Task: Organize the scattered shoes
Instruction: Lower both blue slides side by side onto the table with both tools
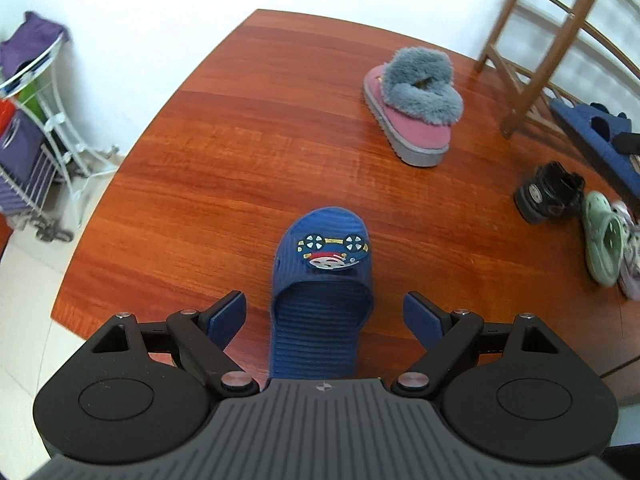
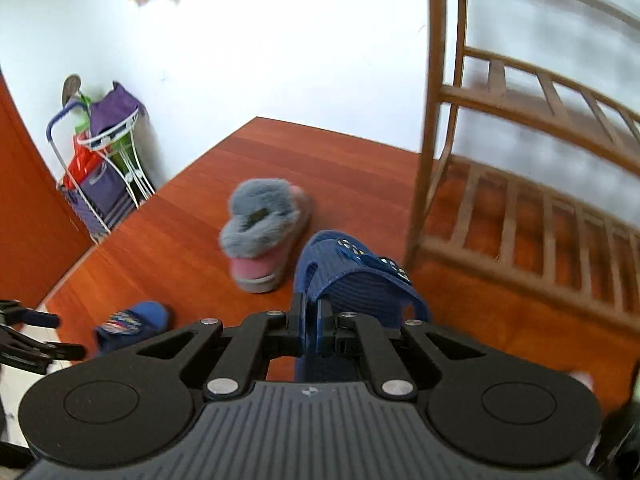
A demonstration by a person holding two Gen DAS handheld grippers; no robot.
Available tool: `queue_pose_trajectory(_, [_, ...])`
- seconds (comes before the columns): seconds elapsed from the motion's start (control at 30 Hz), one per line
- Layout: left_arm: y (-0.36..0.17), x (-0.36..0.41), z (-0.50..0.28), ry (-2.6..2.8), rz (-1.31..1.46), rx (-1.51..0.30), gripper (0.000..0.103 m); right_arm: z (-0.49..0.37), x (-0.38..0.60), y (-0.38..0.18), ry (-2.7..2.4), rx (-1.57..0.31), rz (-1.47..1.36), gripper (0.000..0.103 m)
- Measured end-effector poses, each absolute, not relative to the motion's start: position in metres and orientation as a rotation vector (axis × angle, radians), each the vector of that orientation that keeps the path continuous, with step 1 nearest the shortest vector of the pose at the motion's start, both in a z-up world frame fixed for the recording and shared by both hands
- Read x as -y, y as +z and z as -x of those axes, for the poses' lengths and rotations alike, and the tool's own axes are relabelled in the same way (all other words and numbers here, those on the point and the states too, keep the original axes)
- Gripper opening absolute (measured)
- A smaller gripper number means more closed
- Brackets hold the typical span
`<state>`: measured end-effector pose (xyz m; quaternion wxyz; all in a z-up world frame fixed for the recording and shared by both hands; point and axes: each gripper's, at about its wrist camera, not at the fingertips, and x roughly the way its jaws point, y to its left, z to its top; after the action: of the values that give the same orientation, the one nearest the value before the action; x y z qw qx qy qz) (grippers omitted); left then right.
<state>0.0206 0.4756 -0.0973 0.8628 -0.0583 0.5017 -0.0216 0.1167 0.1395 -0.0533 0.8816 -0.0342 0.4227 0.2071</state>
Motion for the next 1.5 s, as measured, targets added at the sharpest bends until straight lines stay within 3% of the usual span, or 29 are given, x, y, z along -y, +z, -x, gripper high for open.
queue_pose_trajectory(0.57, [-0.104, -0.495, -0.002, -0.192, 0.021, -1.076, 0.087, -0.032, -0.238, -0.117, 0.268, -0.967, -0.113, 0.005])
queue_pose_trajectory(0.87, [-0.111, -0.500, 0.002, -0.161, 0.022, -1.095, 0.087, -0.029, -0.268, -0.153, 0.325, -1.007, -0.081, 0.005])
queue_pose_trajectory(1.0, [-0.118, -0.499, -0.003, -0.156, 0.013, -1.104, 0.087, -0.031, -0.269, -0.153, 0.347, -1.015, -0.055, 0.018])
queue_pose_trajectory(1.13, [-0.120, -0.497, -0.007, -0.151, 0.009, -1.096, 0.087, -0.035, -0.258, -0.145, 0.330, -0.993, -0.015, 0.049])
queue_pose_trajectory(1.23, [-0.121, -0.496, -0.013, -0.149, 0.015, -1.091, 0.087, -0.038, -0.250, -0.139, 0.317, -0.977, 0.015, 0.063])
queue_pose_trajectory(1.5, [-0.121, -0.490, -0.025, -0.151, 0.007, -1.084, 0.087, -0.051, -0.229, -0.136, 0.311, -0.979, 0.075, 0.064])
